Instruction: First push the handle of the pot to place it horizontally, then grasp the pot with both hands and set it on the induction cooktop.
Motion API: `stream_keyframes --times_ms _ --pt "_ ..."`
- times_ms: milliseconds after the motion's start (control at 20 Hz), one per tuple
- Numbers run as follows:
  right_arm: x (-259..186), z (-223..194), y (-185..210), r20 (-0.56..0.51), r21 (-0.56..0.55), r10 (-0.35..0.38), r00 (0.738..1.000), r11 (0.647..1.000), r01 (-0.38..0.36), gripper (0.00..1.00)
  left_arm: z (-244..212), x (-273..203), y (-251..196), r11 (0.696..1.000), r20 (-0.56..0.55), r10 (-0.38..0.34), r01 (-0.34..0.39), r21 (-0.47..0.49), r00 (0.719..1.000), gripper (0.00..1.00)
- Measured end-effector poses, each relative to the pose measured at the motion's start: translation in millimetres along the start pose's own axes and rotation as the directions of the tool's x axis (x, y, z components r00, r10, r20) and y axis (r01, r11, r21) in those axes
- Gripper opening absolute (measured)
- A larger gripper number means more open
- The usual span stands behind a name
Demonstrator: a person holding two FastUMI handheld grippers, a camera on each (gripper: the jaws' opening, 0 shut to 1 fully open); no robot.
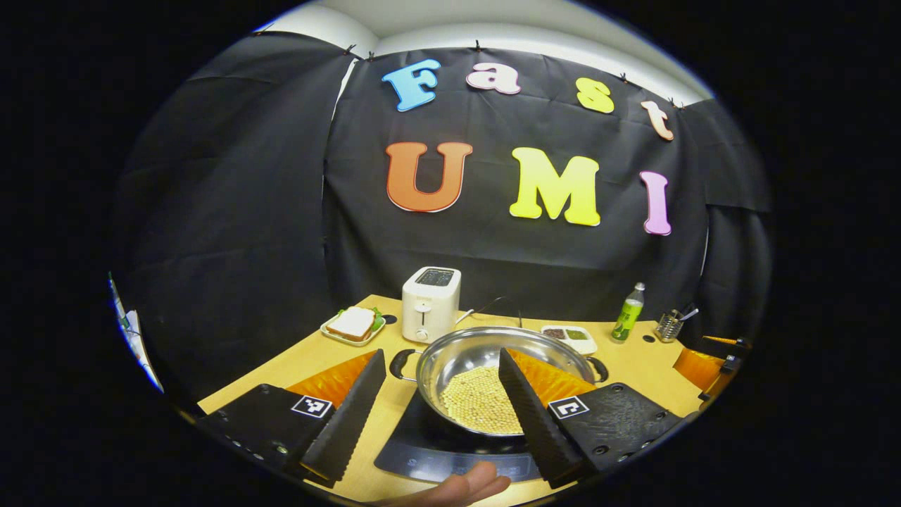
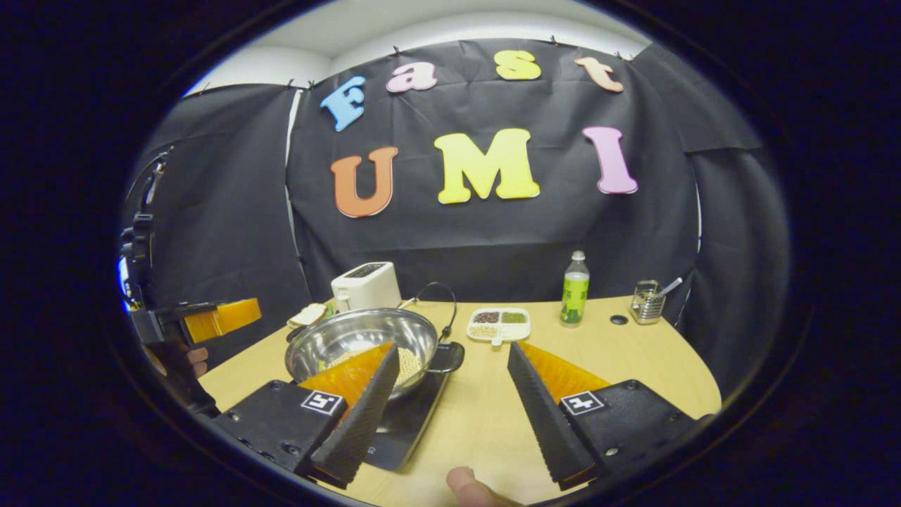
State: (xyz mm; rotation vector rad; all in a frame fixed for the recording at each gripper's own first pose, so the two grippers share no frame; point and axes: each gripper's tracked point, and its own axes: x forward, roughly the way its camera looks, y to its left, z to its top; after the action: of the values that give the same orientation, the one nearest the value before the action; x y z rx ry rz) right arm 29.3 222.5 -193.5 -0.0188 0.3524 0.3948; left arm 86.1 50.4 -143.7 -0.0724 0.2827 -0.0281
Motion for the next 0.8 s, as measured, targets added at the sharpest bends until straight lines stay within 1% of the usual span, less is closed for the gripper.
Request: stream_keyframes --times_ms 100,150,250,450,500,600,650,700,800 --pt "-29.6 9.6 -13.8 0.036 -0.014 -0.019 0.999 1.0 0.019 0.96 13.5 -21.9 -11.4 1.0 0.037 -0.009 0.008 0.016 0.999 0.96" --pt "-43.7 14.9 -21.3 0.058 -0.015 -0.03 0.998 0.999 0.031 0.97 20.7 -33.7 -22.6 1.0 0.055 -0.023 0.022 0.018 0.998 0.96" --pt "-69.3 25.8 -36.8 0.093 -0.012 -0.056 0.994 0.998 0.058 0.96 38.0 -59.5 -43.5 0.999 0.1 -0.051 0.049 0.023 0.994 0.95" --pt "-111.7 43.5 -58.0 0.143 -0.05 -0.089 0.986 0.994 0.097 0.96 56.6 -107.1 -58.0 1.0 0.153 -0.007 0.004 0.021 0.988 0.95" --pt "-119.7 44.9 -64.1 0.15 -0.063 -0.106 0.983 0.991 0.116 0.96 60.3 -117.2 -64.1 1.0 0.168 -0.008 0.004 0.024 0.986 0.95" --pt "-137.2 45.9 -73.4 0.172 -0.077 -0.138 0.975 0.985 0.153 0.96 60.0 -139.8 -78.9 0.999 0.184 -0.028 0.02 0.044 0.983 0.95" --pt "-145.9 45.8 -75.0 0.183 -0.08 -0.148 0.972 0.983 0.165 0.97 55.5 -149.8 -86.4 0.998 0.184 -0.052 0.043 0.053 0.982 0.95" --pt "-154.8 47.1 -75.9 0.195 -0.088 -0.151 0.969 0.981 0.17 0.98 56.5 -158.7 -96.0 0.995 0.198 -0.084 0.074 0.06 0.977 0.95" --pt "-170.4 47.3 -74.4 0.221 -0.104 -0.142 0.965 0.98 0.168 0.97 60.9 -174.9 -100.0 0.993 0.235 -0.107 0.094 0.065 0.966 0.95"
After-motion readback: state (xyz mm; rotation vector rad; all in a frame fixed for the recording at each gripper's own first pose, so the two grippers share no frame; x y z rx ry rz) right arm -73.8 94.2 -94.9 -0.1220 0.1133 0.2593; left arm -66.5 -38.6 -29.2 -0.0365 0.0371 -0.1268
